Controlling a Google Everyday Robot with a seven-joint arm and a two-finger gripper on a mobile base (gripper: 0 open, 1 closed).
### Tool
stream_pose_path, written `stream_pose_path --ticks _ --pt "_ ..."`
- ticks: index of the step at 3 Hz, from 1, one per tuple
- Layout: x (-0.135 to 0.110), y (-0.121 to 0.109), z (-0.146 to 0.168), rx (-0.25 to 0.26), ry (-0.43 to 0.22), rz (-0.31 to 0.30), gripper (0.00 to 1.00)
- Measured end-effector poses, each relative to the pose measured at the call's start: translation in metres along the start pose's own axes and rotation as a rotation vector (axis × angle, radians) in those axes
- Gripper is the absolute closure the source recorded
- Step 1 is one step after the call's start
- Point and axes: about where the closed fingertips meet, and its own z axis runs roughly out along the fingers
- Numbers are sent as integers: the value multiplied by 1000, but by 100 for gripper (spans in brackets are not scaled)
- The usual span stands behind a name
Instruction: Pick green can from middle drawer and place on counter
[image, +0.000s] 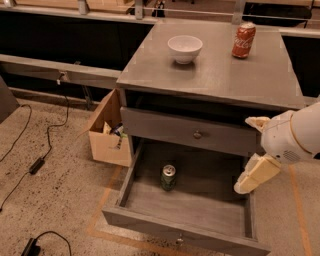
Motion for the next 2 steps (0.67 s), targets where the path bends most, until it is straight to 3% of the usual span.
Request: stream_pose_path --ticks 2 --pt "22 -1 61 -41 -212 94 0"
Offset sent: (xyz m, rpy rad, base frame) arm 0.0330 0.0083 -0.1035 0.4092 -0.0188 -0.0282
